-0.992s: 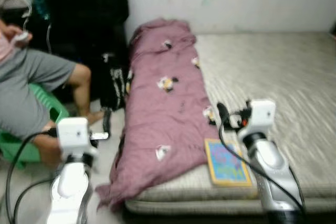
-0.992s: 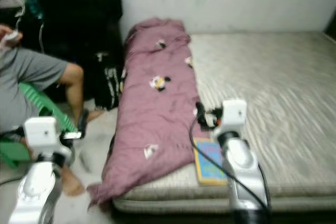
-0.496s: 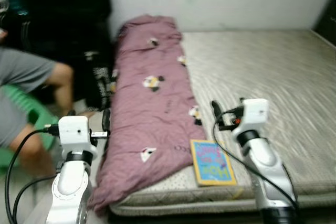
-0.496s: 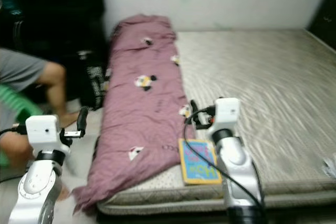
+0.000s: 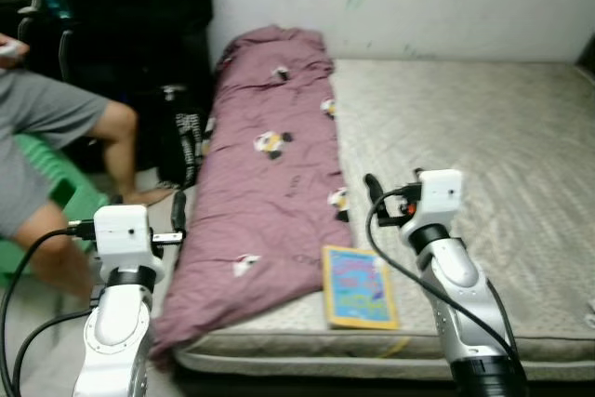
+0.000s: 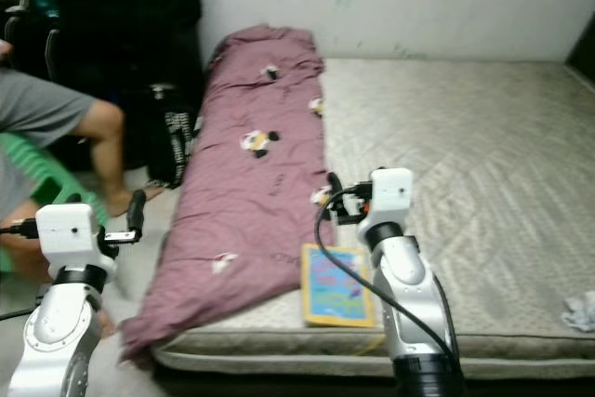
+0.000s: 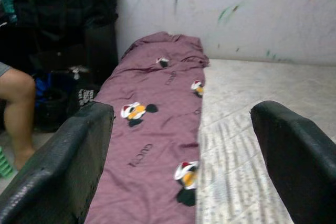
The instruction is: Clean up the room
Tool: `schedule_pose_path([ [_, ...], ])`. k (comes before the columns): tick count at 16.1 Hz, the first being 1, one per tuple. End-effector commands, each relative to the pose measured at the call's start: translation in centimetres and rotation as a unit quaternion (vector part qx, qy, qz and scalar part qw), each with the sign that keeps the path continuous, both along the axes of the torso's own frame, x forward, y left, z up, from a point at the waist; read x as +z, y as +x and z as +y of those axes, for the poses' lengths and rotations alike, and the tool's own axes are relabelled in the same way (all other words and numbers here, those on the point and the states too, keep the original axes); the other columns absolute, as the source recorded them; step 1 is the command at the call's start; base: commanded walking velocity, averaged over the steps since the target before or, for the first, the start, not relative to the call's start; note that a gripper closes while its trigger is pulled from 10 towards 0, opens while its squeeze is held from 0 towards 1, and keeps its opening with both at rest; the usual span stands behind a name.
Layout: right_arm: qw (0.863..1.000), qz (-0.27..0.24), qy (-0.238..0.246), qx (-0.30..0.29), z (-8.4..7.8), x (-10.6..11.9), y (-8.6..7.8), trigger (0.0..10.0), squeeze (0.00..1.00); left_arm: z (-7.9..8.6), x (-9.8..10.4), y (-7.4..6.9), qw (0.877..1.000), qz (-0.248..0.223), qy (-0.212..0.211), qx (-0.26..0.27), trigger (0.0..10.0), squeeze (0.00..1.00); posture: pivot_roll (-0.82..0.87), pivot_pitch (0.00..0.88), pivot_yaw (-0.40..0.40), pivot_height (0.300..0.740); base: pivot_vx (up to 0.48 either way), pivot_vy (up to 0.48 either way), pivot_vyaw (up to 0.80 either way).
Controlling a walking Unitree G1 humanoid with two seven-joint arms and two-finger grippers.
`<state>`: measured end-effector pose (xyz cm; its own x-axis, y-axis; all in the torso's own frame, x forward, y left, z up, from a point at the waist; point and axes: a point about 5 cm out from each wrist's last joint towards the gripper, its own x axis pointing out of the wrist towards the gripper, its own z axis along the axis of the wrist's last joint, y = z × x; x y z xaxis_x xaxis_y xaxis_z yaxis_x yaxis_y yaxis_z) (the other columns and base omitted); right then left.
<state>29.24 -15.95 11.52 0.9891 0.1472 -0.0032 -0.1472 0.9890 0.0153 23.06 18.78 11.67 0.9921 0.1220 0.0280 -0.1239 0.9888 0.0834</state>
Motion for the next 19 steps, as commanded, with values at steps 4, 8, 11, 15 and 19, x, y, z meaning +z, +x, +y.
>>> schedule_pose_path([
  [4, 1.0, -0.002, 0.001, -0.014, -0.59, 0.12, 0.2, 10.0, 0.0, -0.52, 0.12, 0.22, 1.0, -0.001, -0.002, -0.01, 10.0, 0.0, -0.04, 0.005, -0.01, 0.74, 0.0, -0.3, 0.0],
  [8, 1.0, 0.003, 0.006, -0.019, -0.78, -0.03, 0.28, 10.0, 0.0, -0.6, 0.07, 0.24, 1.0, 0.0, -0.003, -0.012, 10.0, 0.0, -0.04, 0.005, -0.012, 0.74, 0.0, -0.339, 0.0],
  [11, 1.0, 0.002, 0.0, -0.018, -0.71, -0.08, 0.28, 10.0, 0.0, -0.64, 0.06, 0.25, 1.0, 0.0, -0.003, -0.013, 10.0, 0.0, -0.04, 0.001, -0.012, 0.74, 0.0, -0.342, 0.0],
  [15, 1.0, 0.003, -0.001, -0.018, -0.75, -0.15, 0.23, 10.0, 0.0, -0.76, 0.0, 0.22, 1.0, 0.001, -0.002, -0.016, 10.0, 0.0, -0.04, 0.0, -0.011, 0.74, 0.0, -0.341, 0.0],
  [19, 1.0, 0.004, -0.003, -0.018, -0.73, -0.22, 0.24, 10.0, 0.0, -0.9, 0.09, 0.31, 1.0, -0.007, -0.009, -0.016, 10.0, 0.0, -0.04, 0.0, -0.012, 0.74, 0.0, -0.172, 0.0],
])
